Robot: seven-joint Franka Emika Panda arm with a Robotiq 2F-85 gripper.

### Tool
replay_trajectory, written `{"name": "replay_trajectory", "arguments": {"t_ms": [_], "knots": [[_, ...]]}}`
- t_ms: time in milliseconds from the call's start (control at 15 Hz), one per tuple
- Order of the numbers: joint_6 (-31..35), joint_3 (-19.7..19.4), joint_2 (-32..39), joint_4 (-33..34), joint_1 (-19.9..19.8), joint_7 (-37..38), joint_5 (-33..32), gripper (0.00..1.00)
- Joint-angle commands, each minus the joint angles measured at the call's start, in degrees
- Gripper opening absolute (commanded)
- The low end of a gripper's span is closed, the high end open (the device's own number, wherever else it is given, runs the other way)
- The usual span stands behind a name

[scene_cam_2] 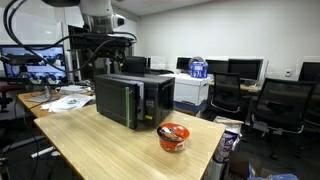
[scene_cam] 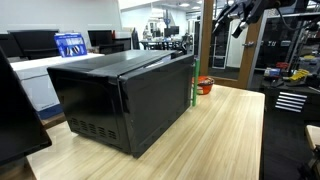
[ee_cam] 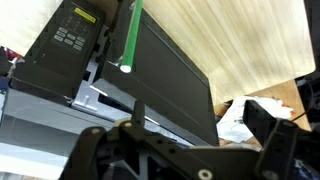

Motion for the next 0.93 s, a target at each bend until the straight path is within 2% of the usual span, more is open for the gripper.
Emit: {"name": "replay_trajectory", "arguments": {"t_ms": [0,200,467,600,867], "knots": [[-9.6,-8.4,1.5,6.8,7.3,-2.7,-8.7,1.00],[-14.6,-12.8,3.1,9.9,11.3,-8.6,-12.2,1.00],[-21.7,-16.3,6.1,13.0,13.9,-19.8,-15.9,1.00],[-23.7,-16.3,7.2,13.9,14.0,-24.2,-17.8,1.00],[-22.6,-14.7,7.7,13.9,14.1,-30.7,-24.6,1.00]]}}
